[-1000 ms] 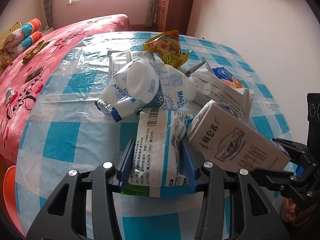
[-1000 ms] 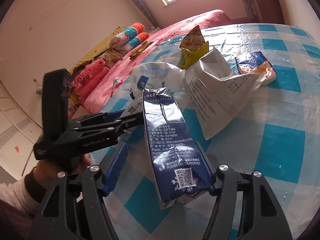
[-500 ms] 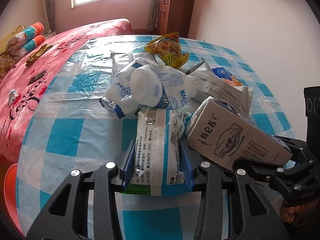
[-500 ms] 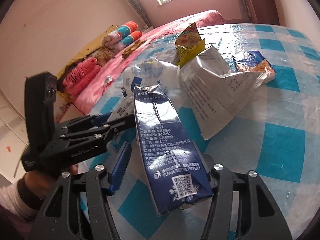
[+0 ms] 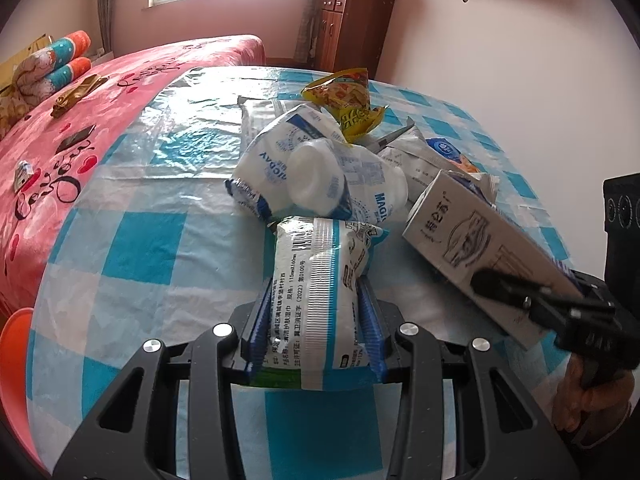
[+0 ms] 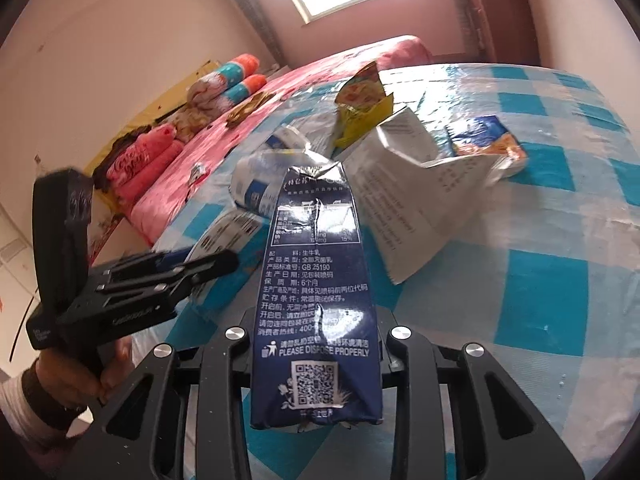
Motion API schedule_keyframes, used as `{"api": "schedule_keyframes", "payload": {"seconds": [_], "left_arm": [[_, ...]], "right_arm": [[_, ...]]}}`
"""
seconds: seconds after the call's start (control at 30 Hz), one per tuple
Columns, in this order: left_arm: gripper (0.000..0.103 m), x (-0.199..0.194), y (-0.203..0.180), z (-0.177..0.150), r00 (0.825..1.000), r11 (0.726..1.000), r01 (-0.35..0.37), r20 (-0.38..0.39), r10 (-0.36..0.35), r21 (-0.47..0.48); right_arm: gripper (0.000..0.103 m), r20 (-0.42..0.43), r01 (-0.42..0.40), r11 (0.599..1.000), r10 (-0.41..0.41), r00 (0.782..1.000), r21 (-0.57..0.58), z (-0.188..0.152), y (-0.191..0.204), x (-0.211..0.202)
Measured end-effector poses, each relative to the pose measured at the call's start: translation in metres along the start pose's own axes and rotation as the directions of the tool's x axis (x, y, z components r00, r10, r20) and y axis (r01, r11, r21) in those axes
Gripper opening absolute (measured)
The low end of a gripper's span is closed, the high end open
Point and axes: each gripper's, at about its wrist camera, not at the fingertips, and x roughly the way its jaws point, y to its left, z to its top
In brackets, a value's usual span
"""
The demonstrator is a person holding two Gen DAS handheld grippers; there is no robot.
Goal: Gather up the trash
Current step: 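Lift the milk bag and blue packet and carry both to the orange bucket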
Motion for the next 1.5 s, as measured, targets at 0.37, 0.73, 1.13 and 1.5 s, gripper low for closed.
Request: {"api": "schedule_keyframes", "payload": {"seconds": [0.37, 0.73, 1.13, 1.5], "left_arm": [[0.04, -0.017, 0.02, -0.014, 0.997, 0.996, 0.075, 0.01, -0.075, -0.052], [0.038, -0.032, 0.038, -0.023, 0.991, 0.987, 0.134, 0.04, -0.131, -0.086], [0.038, -0.058, 0.063, -0.029, 0.984, 0.98, 0.158, 0.1, -0.146, -0.125], [0.038, -0.087, 0.096, -0.035, 0.979, 0.974, 0.149, 0.163, -0.121, -0.169]], "right_arm": [[0.033, 0.06, 0.008, 0.999, -0.01, 0.998, 0.038, -0.003, 0.002, -0.01], [0.033, 0.074, 0.035, 0.999, -0.038, 0.997, 0.037, -0.007, 0.018, -0.02], [0.033, 0.06, -0.022, 0.996, 0.017, 0.998, 0.084, -0.006, 0.031, -0.02], [0.033, 0.02, -0.099, 0.991, 0.098, 0.995, 0.088, 0.004, 0.062, -0.008]]}}
